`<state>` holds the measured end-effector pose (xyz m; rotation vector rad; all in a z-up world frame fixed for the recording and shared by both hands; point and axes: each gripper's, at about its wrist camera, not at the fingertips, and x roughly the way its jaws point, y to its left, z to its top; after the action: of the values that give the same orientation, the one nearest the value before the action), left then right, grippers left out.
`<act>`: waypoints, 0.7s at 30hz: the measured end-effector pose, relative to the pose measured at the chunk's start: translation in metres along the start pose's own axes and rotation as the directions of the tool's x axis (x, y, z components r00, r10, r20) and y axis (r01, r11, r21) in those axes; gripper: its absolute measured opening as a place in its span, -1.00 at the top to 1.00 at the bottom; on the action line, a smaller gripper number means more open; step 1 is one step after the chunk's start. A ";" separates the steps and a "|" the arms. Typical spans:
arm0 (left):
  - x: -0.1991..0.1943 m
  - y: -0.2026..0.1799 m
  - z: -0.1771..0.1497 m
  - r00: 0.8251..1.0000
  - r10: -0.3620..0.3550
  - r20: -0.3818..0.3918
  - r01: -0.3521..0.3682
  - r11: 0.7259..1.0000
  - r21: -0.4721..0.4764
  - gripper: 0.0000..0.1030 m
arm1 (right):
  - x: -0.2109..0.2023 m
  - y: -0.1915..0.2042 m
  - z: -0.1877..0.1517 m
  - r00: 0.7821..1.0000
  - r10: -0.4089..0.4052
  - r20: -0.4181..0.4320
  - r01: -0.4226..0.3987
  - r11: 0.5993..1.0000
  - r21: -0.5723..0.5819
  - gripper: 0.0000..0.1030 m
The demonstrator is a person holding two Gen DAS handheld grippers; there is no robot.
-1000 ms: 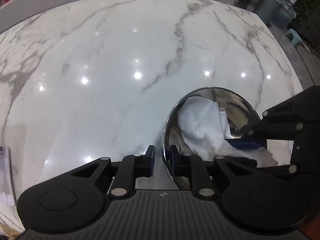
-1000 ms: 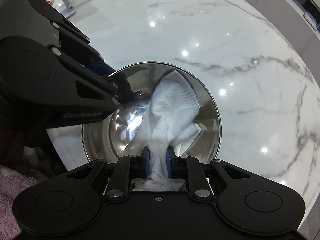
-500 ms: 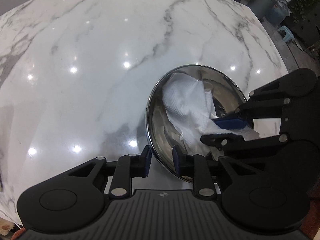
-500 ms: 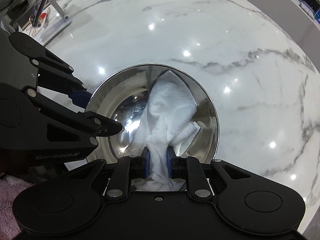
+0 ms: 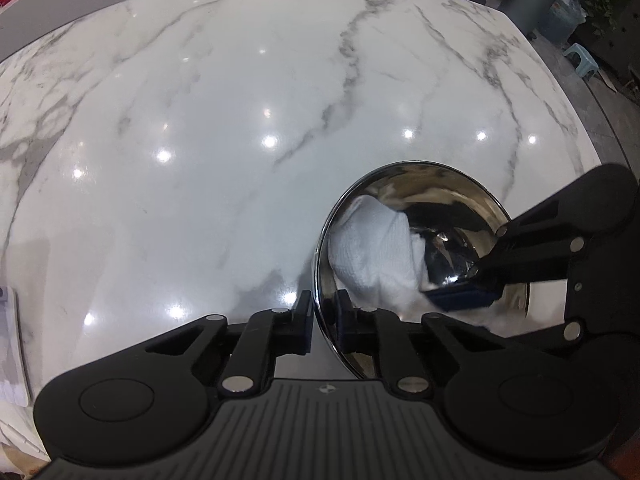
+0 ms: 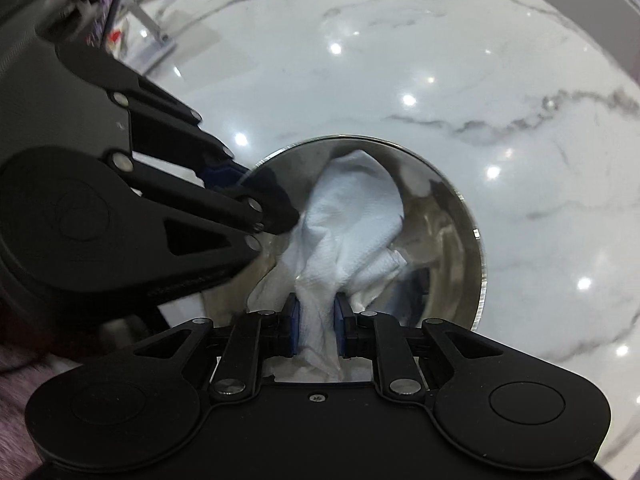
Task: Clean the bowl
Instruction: 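Wipe the bowl interior with the white cloth in the right gripper while the left gripper holds the rim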
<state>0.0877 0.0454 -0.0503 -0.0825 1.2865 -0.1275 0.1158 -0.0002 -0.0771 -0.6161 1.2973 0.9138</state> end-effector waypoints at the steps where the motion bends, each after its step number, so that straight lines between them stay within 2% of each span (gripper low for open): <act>1: 0.000 0.000 0.000 1.000 0.001 0.000 -0.001 1.000 0.002 0.81 | 0.002 0.002 0.002 1.000 -0.014 -0.005 0.014 1.000 -0.008 0.71; 9: 0.000 0.001 0.000 1.000 -0.002 0.001 0.002 1.000 0.003 0.80 | 0.011 0.012 0.014 0.992 -0.125 -0.011 0.124 0.990 -0.069 0.72; 12: 0.000 0.002 -0.002 1.000 -0.009 -0.006 0.009 1.000 -0.013 0.77 | 0.014 0.018 0.016 0.990 -0.137 -0.011 0.136 0.987 -0.085 0.72; 15: 0.001 0.003 -0.007 0.998 -0.055 -0.033 0.054 0.998 -0.043 0.60 | 0.011 0.016 0.015 0.991 -0.135 -0.009 0.134 0.987 -0.084 0.72; 21: 0.003 0.001 -0.012 0.997 -0.072 -0.039 0.070 0.997 -0.042 0.61 | 0.006 0.013 0.012 0.991 -0.130 -0.006 0.129 0.988 -0.082 0.72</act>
<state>0.0771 0.0463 -0.0562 -0.1611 1.3268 -0.1651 0.1114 0.0180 -0.0788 -0.7620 1.2200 0.8598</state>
